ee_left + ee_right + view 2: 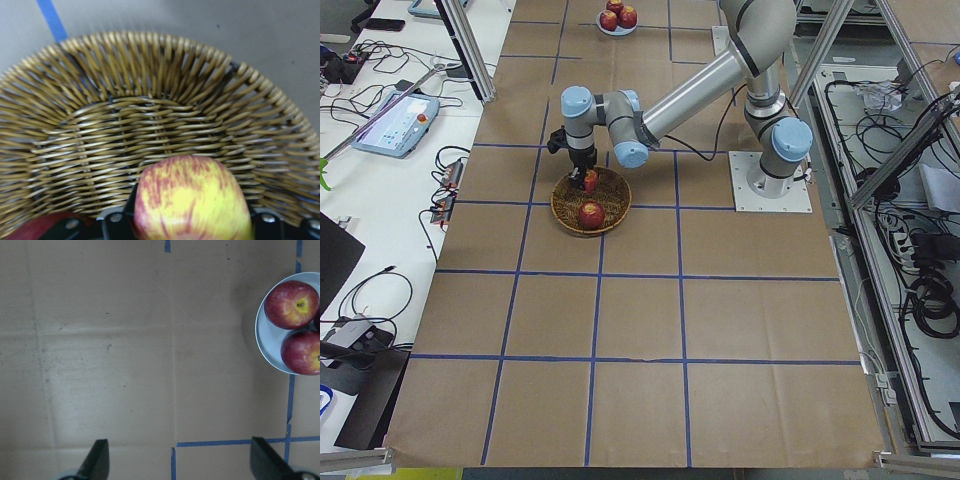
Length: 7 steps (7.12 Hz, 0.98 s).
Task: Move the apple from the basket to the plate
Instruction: 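Lift the striped apple and carry it toward the table center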
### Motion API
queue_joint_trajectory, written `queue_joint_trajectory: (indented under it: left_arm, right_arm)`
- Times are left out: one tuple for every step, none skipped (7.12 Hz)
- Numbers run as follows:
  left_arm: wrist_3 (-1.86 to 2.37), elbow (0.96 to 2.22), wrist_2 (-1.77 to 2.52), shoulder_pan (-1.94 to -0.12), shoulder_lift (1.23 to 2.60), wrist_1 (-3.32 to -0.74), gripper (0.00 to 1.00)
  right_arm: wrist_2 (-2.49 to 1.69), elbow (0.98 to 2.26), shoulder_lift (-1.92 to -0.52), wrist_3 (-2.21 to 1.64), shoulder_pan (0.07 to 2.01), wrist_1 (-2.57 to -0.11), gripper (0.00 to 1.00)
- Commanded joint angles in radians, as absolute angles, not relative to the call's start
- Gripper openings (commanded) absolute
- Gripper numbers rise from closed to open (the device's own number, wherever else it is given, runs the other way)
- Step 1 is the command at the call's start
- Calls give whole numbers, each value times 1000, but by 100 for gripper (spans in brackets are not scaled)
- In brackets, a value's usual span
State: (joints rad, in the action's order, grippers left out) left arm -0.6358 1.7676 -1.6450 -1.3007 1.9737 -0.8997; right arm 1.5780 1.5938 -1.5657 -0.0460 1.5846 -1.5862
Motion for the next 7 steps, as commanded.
queue_joint_trajectory:
  left_arm:
    - [-458,1750,-1640,-1401,1918,-946,52]
    - [-307,1750,-1643,-1493,1905,-946,52]
    - [-166,1749,-1643,-1576,1902,-946,52]
    - [-11,1749,-1637,-1671,1911,-946,52]
    - [147,1740,-1631,-1762,1931,-945,52]
    - [267,1712,-1632,-1858,1965,-945,52]
    - [344,1672,-1634,-1932,2026,-945,52]
  right_arm:
    - [1577,1594,-1565,-46,1585,-1586,100]
    - [1578,1594,-1565,-46,1585,-1585,100]
    - [1577,1594,-1566,-46,1585,-1585,100]
    - [1578,1594,-1565,-46,1585,-1585,100]
    - [1578,1594,-1565,-46,1585,-1585,100]
    - [1578,1594,-1565,-46,1585,-1586,100]
    - [1580,1594,-1563,-46,1585,-1585,100]
